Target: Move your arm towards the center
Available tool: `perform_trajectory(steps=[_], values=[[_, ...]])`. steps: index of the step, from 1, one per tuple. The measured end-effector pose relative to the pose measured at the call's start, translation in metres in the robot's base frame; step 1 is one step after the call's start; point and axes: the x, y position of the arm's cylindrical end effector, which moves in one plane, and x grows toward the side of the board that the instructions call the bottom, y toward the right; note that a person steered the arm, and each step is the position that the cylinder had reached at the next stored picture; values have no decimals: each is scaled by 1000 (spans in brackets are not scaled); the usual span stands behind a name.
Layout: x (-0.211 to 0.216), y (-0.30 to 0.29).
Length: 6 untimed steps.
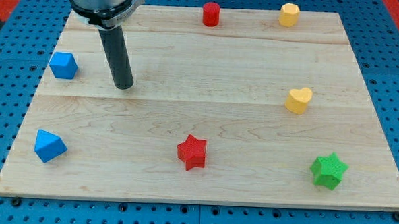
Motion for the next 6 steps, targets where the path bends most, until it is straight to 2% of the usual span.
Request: perform_trajectory(steps=[4, 5, 6], values=[[-16, 15], [-38, 84], [-63, 127]])
